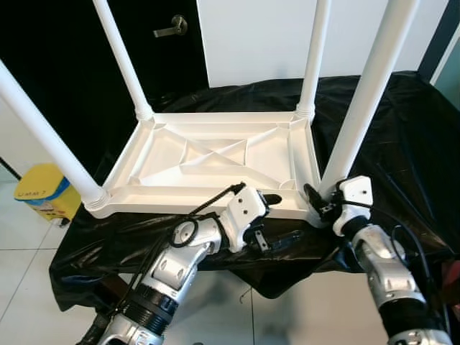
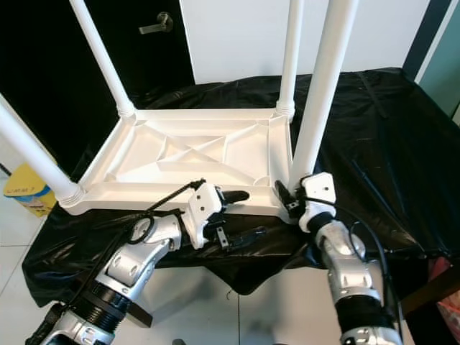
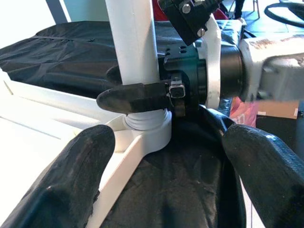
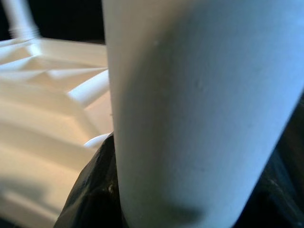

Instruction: Building children table

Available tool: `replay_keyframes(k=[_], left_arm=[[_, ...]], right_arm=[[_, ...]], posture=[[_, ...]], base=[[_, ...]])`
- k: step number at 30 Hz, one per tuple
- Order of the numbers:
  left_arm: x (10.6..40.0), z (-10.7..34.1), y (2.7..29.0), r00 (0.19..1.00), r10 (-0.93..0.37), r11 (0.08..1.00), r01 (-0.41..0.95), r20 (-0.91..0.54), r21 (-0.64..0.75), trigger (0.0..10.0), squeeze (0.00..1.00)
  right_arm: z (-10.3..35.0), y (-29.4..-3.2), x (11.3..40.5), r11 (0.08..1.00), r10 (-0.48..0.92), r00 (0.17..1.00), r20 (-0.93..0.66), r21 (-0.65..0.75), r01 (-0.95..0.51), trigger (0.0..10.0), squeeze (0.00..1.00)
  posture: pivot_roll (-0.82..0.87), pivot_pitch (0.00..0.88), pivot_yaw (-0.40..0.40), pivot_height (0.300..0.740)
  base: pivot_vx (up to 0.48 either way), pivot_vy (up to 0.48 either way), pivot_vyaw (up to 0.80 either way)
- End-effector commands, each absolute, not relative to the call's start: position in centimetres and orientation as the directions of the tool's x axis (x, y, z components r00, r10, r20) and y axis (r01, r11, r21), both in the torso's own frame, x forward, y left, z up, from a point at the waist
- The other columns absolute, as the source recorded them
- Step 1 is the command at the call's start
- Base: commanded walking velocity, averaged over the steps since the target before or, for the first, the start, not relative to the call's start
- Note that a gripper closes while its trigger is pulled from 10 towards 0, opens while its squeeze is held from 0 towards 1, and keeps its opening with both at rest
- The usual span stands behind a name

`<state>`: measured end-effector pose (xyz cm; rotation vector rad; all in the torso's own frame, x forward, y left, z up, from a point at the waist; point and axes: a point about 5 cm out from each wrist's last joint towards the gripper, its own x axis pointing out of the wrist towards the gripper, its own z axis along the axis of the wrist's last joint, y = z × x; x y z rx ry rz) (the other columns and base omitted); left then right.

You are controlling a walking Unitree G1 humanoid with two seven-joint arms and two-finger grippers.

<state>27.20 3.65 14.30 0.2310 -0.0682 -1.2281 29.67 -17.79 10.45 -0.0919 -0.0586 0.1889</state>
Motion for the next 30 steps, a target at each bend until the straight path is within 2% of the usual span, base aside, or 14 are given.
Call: replay_keyframes(k=[1,5,6,7,9,18,19,20,26,30], left_arm=[[27.5,14.6,3.8,0.354,-0.933,0.335,0.917,-0.057,0.216,10.0,0.0],[27.6,14.7,3.9,0.363,-0.93,0.345,0.913,-0.05,0.217,10.0,0.0],[27.9,14.9,3.8,0.371,-0.927,0.354,0.909,-0.042,0.22,10.0,0.0],[28.0,14.9,3.8,0.376,-0.926,0.359,0.906,-0.038,0.222,10.0,0.0],[28.1,15.0,3.8,0.379,-0.925,0.362,0.905,-0.035,0.224,10.0,0.0],[28.5,15.5,3.6,0.392,-0.92,0.378,0.897,-0.016,0.227,10.0,0.0],[28.5,15.5,3.7,0.393,-0.919,0.38,0.896,-0.015,0.229,10.0,0.0],[28.6,15.5,3.7,0.395,-0.919,0.381,0.896,-0.014,0.23,10.0,0.0],[28.6,15.6,3.8,0.396,-0.918,0.383,0.894,-0.013,0.232,10.0,0.0],[28.6,15.6,3.9,0.397,-0.918,0.384,0.893,-0.012,0.233,10.0,0.0]], right_arm=[[8.5,-17.9,29.1,0.992,0.104,0.993,-0.047,-0.073,-0.107,10.0,0.0],[8.4,-17.5,28.9,0.998,0.022,0.999,-0.045,-0.054,-0.024,10.0,0.0],[8.5,-17.3,28.7,0.992,-0.118,0.993,-0.03,-0.055,0.116,10.0,0.0],[8.6,-17.3,28.5,0.979,-0.198,0.98,-0.022,-0.056,0.197,10.0,0.0],[8.6,-17.3,28.4,0.967,-0.248,0.969,-0.019,-0.057,0.247,10.0,0.0],[9.6,-16.0,28.5,0.98,-0.193,0.981,0.013,-0.046,0.193,10.0,0.0],[9.8,-15.7,28.5,0.983,-0.177,0.984,0.027,-0.042,0.178,10.0,0.76],[10.0,-15.5,28.5,0.985,-0.168,0.985,0.036,-0.041,0.169,10.0,1.0],[10.2,-15.4,28.6,0.987,-0.151,0.987,0.047,-0.039,0.153,10.0,1.0],[10.7,-15.8,28.6,0.997,-0.072,0.994,0.078,-0.022,0.074,10.0,1.0]], posture=[[-0.19,0.0,0.045,0.74],[-0.19,0.0,0.043,0.74],[-0.19,0.0,0.031,0.74],[-0.19,0.0,0.031,0.74],[-0.19,0.0,0.031,0.74],[-0.19,0.0,0.029,0.74],[-0.19,0.0,0.029,0.74],[-0.19,0.0,0.029,0.74],[-0.19,0.0,0.028,0.74],[-0.18,0.0,0.025,0.74]], base=[[0.0,0.0,0.0],[0.0,0.0,0.0],[0.0,0.0,0.0],[0.0,0.0,0.0],[0.0,0.0,0.0],[0.0,0.0,0.0],[0.0,0.0,0.0],[0.0,0.0,0.0],[0.0,0.0,0.0],[0.0,0.0,0.0]])
